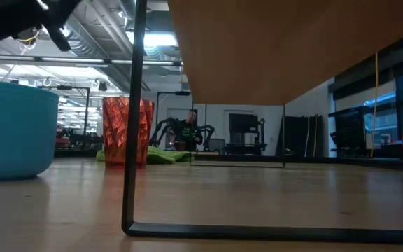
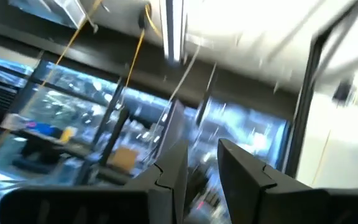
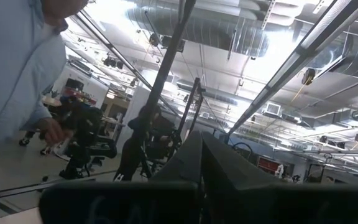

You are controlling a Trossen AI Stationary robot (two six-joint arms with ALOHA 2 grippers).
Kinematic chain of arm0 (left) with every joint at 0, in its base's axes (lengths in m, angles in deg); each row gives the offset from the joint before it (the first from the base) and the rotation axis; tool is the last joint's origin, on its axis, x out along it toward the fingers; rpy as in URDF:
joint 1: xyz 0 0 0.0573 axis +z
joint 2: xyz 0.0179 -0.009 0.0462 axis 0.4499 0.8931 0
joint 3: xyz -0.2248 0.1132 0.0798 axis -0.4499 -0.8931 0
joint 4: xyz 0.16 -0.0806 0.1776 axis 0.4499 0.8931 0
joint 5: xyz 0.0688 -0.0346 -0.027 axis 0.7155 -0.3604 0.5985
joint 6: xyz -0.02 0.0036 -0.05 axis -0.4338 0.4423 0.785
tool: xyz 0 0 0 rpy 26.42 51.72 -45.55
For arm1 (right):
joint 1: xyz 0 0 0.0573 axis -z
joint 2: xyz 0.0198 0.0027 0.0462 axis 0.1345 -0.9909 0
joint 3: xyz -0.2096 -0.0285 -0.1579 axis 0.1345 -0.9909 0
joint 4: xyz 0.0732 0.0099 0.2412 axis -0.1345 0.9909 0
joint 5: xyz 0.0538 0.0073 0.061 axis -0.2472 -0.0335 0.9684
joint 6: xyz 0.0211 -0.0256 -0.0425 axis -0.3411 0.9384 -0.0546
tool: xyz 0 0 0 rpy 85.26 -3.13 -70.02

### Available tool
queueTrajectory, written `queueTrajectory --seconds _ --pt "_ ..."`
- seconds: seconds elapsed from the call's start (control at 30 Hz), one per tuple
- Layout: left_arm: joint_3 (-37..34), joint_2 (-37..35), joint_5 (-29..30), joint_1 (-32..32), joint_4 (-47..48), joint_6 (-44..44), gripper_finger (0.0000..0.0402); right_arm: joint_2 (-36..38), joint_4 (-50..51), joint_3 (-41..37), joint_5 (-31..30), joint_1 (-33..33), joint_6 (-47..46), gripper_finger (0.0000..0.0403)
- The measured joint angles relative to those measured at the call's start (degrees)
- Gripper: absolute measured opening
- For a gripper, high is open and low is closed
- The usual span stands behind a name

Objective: Stack small to large cups/mugs on shelf
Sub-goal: Put the blue mug on the shelf

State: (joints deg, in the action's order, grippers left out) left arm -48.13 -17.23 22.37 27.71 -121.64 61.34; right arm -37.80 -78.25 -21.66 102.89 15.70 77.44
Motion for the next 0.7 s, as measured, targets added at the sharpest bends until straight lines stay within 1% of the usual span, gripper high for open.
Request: queueTrajectory --seconds 0.1,0.17,0.2,0.3,0.33,0.37,0.43,0.57,0.7 --pt "0.0 -0.04 1.1 0.0 -5.45 1.83 0.0084 0.0 0.18 0.0 0.0 0.0 0.0 0.001" --pt "0.0 -0.02 3.57 0.0 -8.26 1.95 0.0084 0.0 0.23 0.0 0.0 0.0 -0.02 0.001" --pt "0.0 -0.04 6.01 0.0 -9.36 1.87 0.0084 0.0 0.28 0.0 -0.02 0.0 -0.07 0.001" --pt "0.04 -0.01 17.18 0.0 -12.63 -0.21 0.0084 0.0 0.37 0.0 0.0 0.0 0.01 0.001" --pt "0.23 -0.06 19.77 0.02 -13.76 -0.4 0.0084 0.0 0.41 0.0 -0.02 0.0 -0.02 0.001" --pt "0.49 -0.04 21.15 0.02 -14.12 -0.36 0.0084 0.0 0.47 0.0 -0.01 0.0 -0.06 0.001" --pt "0.55 -0.04 21.35 0.02 -14.01 0.43 0.0084 0.0 0.56 0.0 0.0 0.0 0.0 0.001" --pt "0.55 -0.02 17.95 0.02 -13.85 0.6 0.0084 0.0 0.63 0.0 0.0 0.0 -0.06 0.001" --pt "0.55 -0.02 18.36 0.01 -13.85 0.56 0.0084 0.0 0.66 0.0 0.0 0.0 -0.07 0.001"
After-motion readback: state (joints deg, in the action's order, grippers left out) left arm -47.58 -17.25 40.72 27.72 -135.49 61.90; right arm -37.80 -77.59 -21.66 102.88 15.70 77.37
